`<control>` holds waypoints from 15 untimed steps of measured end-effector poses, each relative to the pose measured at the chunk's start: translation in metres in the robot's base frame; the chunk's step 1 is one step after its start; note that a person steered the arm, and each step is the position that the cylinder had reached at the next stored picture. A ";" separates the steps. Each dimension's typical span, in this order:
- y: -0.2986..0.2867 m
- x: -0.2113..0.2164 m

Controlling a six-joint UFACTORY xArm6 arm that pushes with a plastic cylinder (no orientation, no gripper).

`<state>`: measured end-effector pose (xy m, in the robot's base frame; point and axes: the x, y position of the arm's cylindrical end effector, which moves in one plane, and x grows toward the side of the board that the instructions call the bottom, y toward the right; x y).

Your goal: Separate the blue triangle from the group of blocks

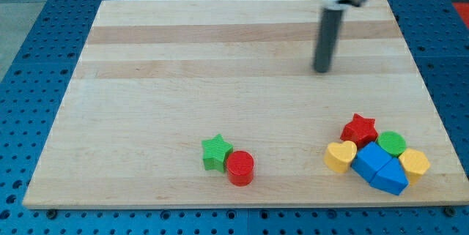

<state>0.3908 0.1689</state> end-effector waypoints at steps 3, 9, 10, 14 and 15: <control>0.160 0.165; 0.031 0.227; 0.013 0.227; -0.029 0.228; -0.032 0.228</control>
<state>0.6189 0.1368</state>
